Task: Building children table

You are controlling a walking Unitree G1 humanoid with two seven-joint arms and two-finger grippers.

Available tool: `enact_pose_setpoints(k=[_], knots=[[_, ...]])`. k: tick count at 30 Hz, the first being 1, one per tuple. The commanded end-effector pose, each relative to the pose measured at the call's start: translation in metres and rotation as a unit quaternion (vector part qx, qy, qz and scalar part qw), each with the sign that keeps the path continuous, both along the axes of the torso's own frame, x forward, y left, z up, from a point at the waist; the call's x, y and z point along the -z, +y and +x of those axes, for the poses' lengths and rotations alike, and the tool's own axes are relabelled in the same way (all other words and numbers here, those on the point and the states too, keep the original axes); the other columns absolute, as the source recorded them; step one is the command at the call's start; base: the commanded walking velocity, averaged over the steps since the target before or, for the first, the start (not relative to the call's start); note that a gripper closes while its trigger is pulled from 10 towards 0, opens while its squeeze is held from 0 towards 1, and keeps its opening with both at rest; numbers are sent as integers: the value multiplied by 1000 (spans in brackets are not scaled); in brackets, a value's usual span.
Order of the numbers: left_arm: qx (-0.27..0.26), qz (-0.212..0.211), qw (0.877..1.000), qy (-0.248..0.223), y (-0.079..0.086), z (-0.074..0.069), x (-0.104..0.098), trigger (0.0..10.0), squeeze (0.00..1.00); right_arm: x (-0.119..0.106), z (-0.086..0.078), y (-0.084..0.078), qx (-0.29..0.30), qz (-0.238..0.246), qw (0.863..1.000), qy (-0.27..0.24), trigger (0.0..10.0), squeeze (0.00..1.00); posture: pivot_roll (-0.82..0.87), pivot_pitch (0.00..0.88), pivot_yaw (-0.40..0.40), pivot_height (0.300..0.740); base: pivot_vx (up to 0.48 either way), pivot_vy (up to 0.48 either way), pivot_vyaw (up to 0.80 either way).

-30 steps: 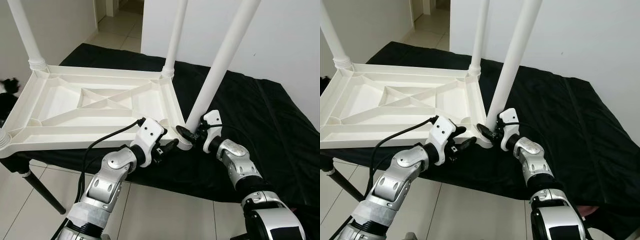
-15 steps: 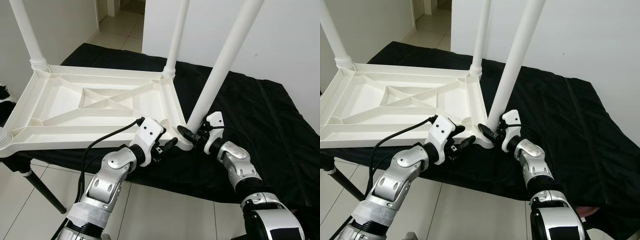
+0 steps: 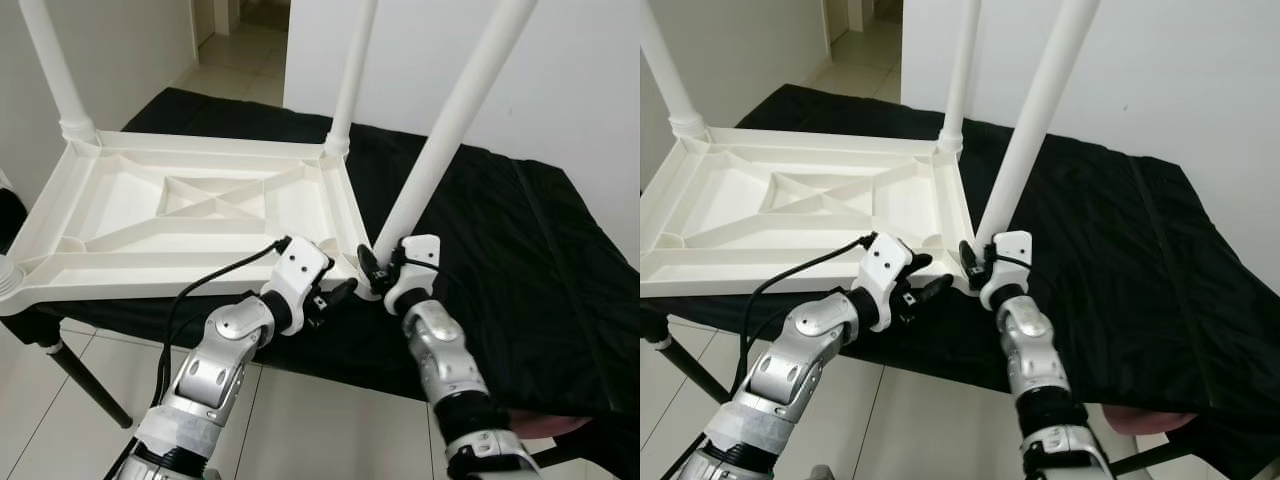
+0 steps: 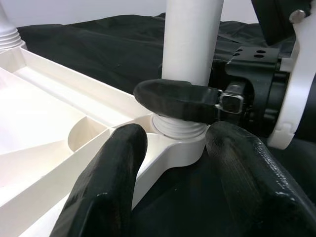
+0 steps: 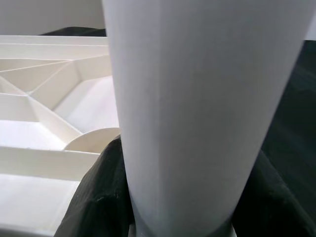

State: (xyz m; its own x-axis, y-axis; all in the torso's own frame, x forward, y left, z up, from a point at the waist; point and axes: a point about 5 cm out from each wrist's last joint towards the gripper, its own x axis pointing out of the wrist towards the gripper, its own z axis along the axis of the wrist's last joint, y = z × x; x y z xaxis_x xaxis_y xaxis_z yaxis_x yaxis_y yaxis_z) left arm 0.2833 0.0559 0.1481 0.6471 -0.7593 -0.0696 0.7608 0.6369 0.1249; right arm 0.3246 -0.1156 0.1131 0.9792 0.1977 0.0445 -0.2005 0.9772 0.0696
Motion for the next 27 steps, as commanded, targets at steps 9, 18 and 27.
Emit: enact_pose_setpoints(k=[9, 18, 27], knots=[[-18, 0, 1000, 2, -1, 0, 2, 10000, 0, 7, -11, 15, 71, 18, 996, 45, 10000, 0, -15, 0, -93, 740, 0, 0, 0], [-21, -1, 1000, 1, -1, 0, 2, 10000, 0, -6, -9, 3, 47, 27, 998, 16, 10000, 1000, -14, 0, -95, 740, 0, 0, 0], [-22, 0, 1000, 2, 0, -1, 3, 10000, 0, -8, -4, -14, -78, -17, 997, 6, 10000, 0, -15, 0, -92, 740, 0, 0, 0]])
